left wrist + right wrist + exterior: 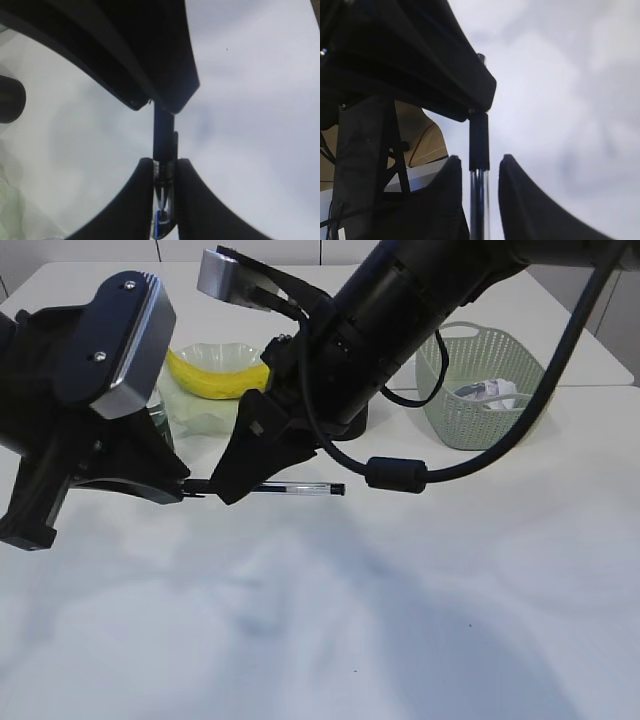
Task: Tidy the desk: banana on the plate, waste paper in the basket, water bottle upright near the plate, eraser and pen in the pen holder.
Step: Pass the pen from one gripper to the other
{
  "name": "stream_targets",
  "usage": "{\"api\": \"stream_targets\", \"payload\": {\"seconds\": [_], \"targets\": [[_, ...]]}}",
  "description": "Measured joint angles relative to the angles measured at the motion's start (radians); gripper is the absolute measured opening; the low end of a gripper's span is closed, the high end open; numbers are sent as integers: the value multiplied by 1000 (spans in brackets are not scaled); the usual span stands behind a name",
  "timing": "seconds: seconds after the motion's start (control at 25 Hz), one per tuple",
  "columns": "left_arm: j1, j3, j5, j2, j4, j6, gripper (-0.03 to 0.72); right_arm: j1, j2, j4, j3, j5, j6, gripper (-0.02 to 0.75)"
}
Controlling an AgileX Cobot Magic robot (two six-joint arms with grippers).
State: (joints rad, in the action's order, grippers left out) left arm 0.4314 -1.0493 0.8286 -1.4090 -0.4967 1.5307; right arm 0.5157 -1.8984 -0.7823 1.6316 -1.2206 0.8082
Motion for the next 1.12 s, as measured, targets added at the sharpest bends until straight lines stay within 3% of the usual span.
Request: {"api": "stream_targets", "payload": {"seconds": [0.56, 1.12], "targets": [[0, 0, -6, 0, 0, 0, 64, 0, 0, 2, 0, 0, 0, 72], [0, 0, -6, 0, -2, 0, 64, 0, 0, 2, 0, 0, 17, 49]]}}
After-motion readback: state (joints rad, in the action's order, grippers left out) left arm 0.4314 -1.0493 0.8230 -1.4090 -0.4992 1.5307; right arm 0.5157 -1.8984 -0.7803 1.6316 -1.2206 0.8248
